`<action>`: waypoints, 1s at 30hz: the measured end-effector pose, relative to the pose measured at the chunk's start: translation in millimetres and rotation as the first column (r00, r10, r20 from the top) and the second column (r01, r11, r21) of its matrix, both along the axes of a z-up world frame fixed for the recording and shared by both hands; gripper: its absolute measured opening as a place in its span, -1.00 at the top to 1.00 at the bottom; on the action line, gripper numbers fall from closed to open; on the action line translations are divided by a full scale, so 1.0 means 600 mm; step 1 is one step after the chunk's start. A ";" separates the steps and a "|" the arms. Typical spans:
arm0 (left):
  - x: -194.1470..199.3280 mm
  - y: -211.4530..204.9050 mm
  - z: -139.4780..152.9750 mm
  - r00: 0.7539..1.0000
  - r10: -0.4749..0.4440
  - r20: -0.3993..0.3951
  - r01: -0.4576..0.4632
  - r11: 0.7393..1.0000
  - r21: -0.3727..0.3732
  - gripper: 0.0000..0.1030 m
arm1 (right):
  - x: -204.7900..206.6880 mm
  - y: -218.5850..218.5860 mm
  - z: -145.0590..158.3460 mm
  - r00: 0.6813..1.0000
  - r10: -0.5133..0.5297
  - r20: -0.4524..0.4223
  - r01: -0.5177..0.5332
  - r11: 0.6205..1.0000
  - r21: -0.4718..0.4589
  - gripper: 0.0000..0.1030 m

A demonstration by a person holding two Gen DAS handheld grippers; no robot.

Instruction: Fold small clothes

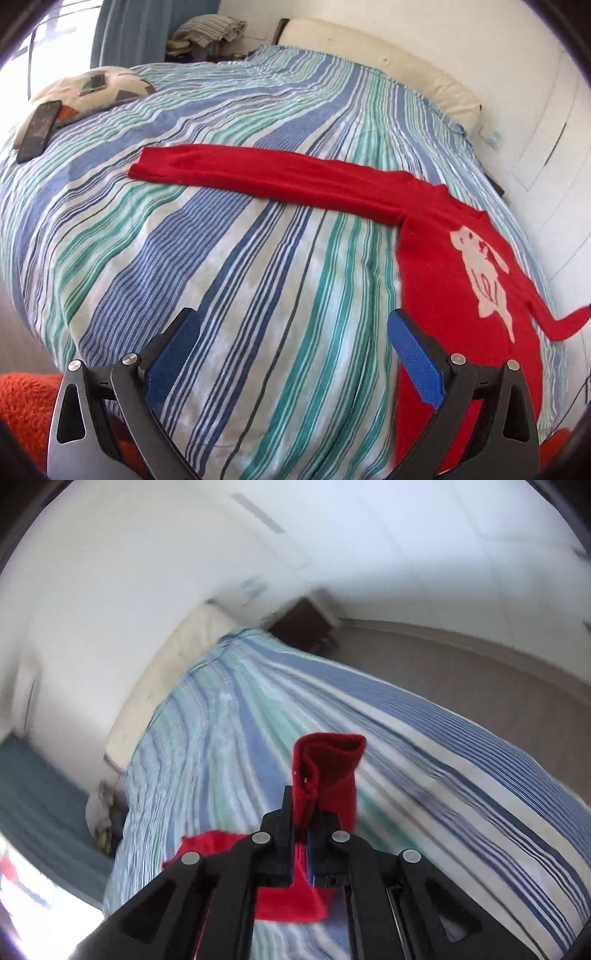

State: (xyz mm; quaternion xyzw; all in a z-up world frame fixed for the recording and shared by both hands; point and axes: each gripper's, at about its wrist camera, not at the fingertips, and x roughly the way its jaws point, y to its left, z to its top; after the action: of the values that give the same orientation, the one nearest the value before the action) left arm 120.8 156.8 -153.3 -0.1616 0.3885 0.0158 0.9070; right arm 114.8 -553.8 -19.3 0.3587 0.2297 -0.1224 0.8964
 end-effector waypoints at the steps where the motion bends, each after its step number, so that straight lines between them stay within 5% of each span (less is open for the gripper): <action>1: 0.002 0.003 0.001 1.000 0.002 0.006 -0.002 1.000 -0.006 -0.97 | 0.036 0.047 0.036 0.996 0.090 0.017 -0.089 0.995 -0.051 0.92; 4: 0.000 0.008 -0.001 1.000 0.000 0.008 0.000 1.000 -0.016 -0.97 | 0.145 0.206 0.108 0.941 0.334 0.053 -0.326 0.937 -0.124 0.92; 8: -0.011 0.018 -0.003 1.000 0.014 0.011 -0.014 1.000 0.000 -0.97 | 0.266 0.396 0.109 0.861 0.507 0.029 -0.500 0.857 -0.124 0.84; 9: -0.013 0.021 -0.002 1.000 0.020 0.012 -0.020 1.000 0.003 -0.97 | 0.296 0.432 0.089 0.830 0.557 0.020 -0.554 0.828 -0.080 0.75; 11: -0.016 0.026 -0.001 0.999 0.028 0.018 -0.028 1.000 0.007 -0.97 | 0.332 0.480 0.042 0.777 0.629 -0.021 -0.627 0.777 0.062 -0.13; 14: -0.016 0.034 0.001 0.999 0.037 0.027 -0.037 0.999 -0.005 -0.97 | 0.332 0.479 0.008 0.767 0.641 0.011 -0.636 0.759 0.139 -0.14; 22: 0.001 0.012 -0.004 1.000 0.001 0.019 -0.001 1.000 0.014 -0.97 | 0.279 0.325 -0.075 0.837 0.536 -0.114 -0.504 0.835 0.222 -0.14; 25: 0.002 -0.009 -0.006 0.999 -0.030 0.014 0.029 0.998 0.059 -0.97 | 0.273 0.291 -0.156 0.809 0.546 -0.217 -0.469 0.822 0.324 -0.14; 27: 0.003 -0.020 -0.010 0.999 -0.045 0.001 0.045 0.994 0.099 -0.97 | 0.271 0.277 -0.219 0.786 0.497 -0.368 -0.396 0.861 0.318 -0.13; 29: 0.005 -0.025 -0.019 0.999 -0.044 -0.026 0.047 0.991 0.128 -0.97 | 0.256 0.264 -0.244 0.804 0.444 -0.396 -0.361 0.893 0.269 0.25; 30: 0.004 -0.024 -0.023 0.999 -0.039 -0.037 0.043 0.991 0.130 -0.97 | 0.247 0.261 -0.239 0.824 0.425 -0.375 -0.351 0.902 0.252 0.25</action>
State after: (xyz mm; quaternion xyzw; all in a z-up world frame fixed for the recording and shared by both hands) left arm 123.1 142.2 -167.1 -0.0934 0.4055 0.0253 0.9089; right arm 262.8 -397.4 -162.9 0.3452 0.4954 0.0089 0.7971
